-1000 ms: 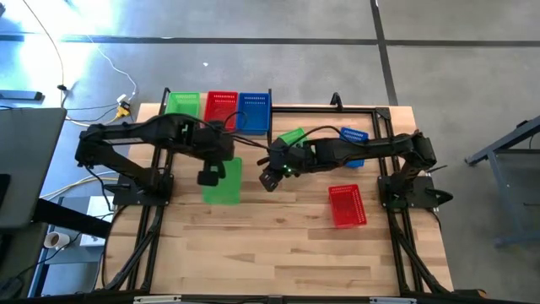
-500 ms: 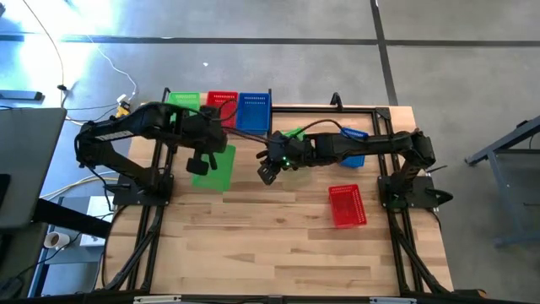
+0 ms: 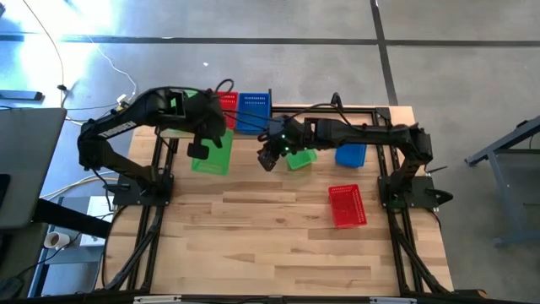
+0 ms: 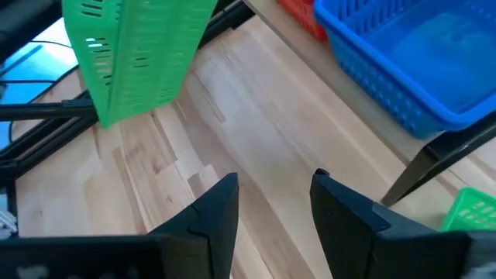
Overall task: Stack baskets on shelf by color
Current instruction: Stack the bottom green basket on top of the green basket on the shelf
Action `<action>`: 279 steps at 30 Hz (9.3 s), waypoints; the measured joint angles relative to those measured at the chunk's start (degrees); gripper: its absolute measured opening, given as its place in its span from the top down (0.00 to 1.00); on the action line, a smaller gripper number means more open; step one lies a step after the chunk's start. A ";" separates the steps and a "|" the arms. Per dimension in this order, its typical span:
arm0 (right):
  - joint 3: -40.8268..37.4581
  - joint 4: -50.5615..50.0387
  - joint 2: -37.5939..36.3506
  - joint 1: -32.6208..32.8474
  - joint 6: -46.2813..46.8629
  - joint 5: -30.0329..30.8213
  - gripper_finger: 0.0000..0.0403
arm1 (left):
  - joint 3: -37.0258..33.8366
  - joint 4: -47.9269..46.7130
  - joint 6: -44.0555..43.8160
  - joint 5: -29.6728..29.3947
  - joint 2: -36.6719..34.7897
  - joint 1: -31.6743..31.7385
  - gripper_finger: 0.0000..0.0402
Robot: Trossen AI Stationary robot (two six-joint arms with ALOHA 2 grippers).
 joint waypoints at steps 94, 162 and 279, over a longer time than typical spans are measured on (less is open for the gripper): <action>16.28 -16.04 2.10 -1.86 -10.62 5.69 0.64 | 12.62 -5.38 10.16 1.01 -4.70 22.25 1.00; 16.24 -17.20 2.14 -5.62 -28.02 2.17 0.64 | 14.27 13.52 28.76 18.78 9.93 29.64 1.00; 16.23 -16.04 2.14 -5.95 -27.92 2.37 0.64 | 5.97 -6.41 -7.07 -4.40 5.84 30.30 0.82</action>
